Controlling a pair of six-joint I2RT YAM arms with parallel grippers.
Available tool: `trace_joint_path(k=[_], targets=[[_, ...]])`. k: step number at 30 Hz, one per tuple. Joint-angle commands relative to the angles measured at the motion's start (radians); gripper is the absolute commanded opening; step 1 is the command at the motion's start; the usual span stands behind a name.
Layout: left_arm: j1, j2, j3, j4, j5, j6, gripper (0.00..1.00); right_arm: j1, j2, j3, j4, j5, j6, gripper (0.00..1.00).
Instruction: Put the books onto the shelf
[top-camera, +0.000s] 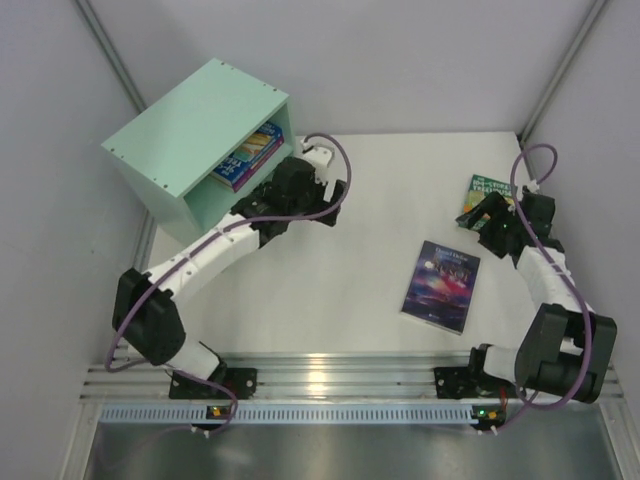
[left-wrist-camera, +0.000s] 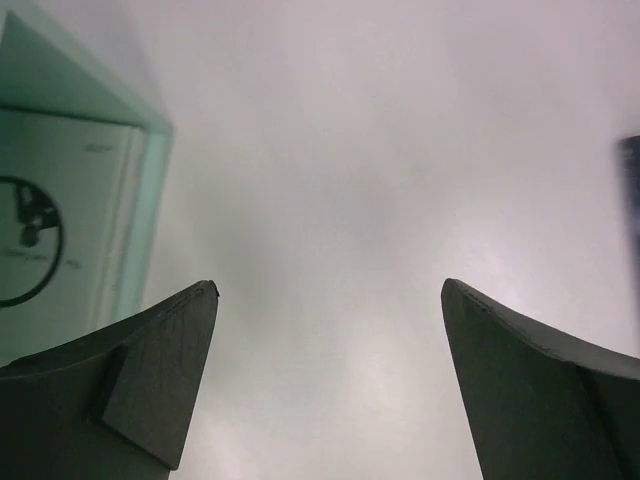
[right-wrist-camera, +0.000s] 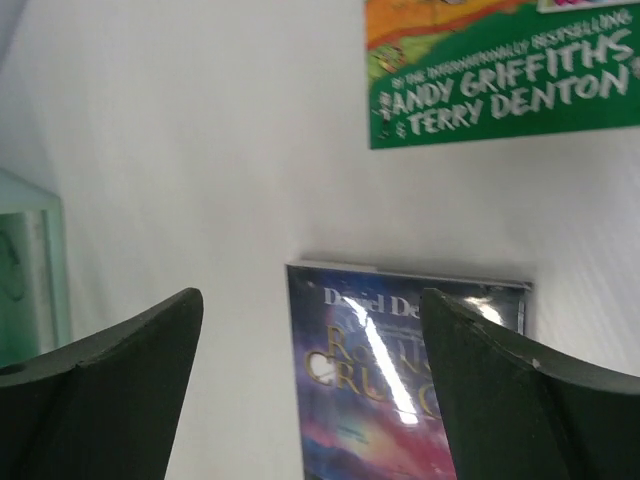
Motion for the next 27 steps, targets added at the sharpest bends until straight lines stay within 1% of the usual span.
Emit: trace_joint_path(k=[1, 2, 3, 6, 7, 8, 10, 11, 14, 15, 18, 19, 20, 22, 23, 25, 26, 27], targets=[[-0.005, -0.089, -0.095, 0.143, 0.257, -0.136, 0.99, -0.014, -0.014, 0.025, -0.226, 0.192, -0.095, 0.91], [-0.005, -0.109, -0.114, 0.156, 0.312, -0.156, 0.99, -0.017, -0.018, 0.019, -0.257, 0.220, -0.098, 0.96], [-0.005, -0.112, -0.142, 0.165, 0.327, -0.167, 0.99, -0.020, -0.023, 0.012, -0.267, 0.259, -0.099, 0.99], [-0.005, -0.105, -0.176, 0.176, 0.383, -0.198, 0.99, -0.047, -0.032, -0.018, -0.283, 0.316, -0.084, 1.00], [-0.005, -0.100, -0.187, 0.181, 0.399, -0.210, 0.99, -0.057, -0.035, -0.029, -0.275, 0.321, -0.078, 1.00], [-0.005, -0.089, -0.214, 0.204, 0.457, -0.240, 0.99, -0.069, -0.035, -0.046, -0.268, 0.323, -0.076, 1.00], [-0.010, -0.080, -0.246, 0.243, 0.518, -0.268, 0.96, -0.077, -0.022, -0.051, -0.266, 0.313, -0.081, 1.00], [-0.015, -0.080, -0.280, 0.271, 0.528, -0.305, 0.95, -0.078, 0.006, -0.051, -0.263, 0.303, -0.087, 0.99], [-0.045, -0.104, -0.345, 0.335, 0.523, -0.334, 0.94, -0.080, 0.069, -0.057, -0.258, 0.237, -0.109, 1.00], [-0.053, -0.108, -0.378, 0.368, 0.528, -0.345, 0.94, -0.080, 0.077, -0.075, -0.230, 0.153, -0.112, 1.00], [-0.070, -0.109, -0.409, 0.374, 0.541, -0.379, 0.93, -0.072, 0.061, -0.159, -0.118, -0.014, -0.077, 0.94], [-0.079, -0.111, -0.415, 0.372, 0.535, -0.380, 0.91, -0.066, 0.051, -0.179, -0.101, -0.030, -0.054, 0.92], [-0.085, -0.111, -0.423, 0.400, 0.531, -0.380, 0.91, -0.042, 0.022, -0.196, -0.084, -0.036, -0.044, 0.91], [-0.110, -0.112, -0.449, 0.405, 0.496, -0.379, 0.90, 0.003, -0.001, -0.241, -0.039, -0.047, -0.018, 0.89], [-0.114, -0.114, -0.469, 0.406, 0.485, -0.377, 0.90, 0.056, -0.015, -0.259, -0.003, -0.050, -0.008, 0.88], [-0.117, -0.117, -0.489, 0.406, 0.468, -0.386, 0.89, 0.122, -0.018, -0.273, 0.065, -0.078, 0.022, 0.85], [-0.117, -0.127, -0.509, 0.408, 0.444, -0.391, 0.89, 0.203, -0.009, -0.271, 0.114, -0.073, 0.029, 0.84], [-0.117, -0.132, -0.520, 0.408, 0.430, -0.396, 0.89, 0.245, 0.004, -0.253, 0.139, -0.066, 0.032, 0.84]])
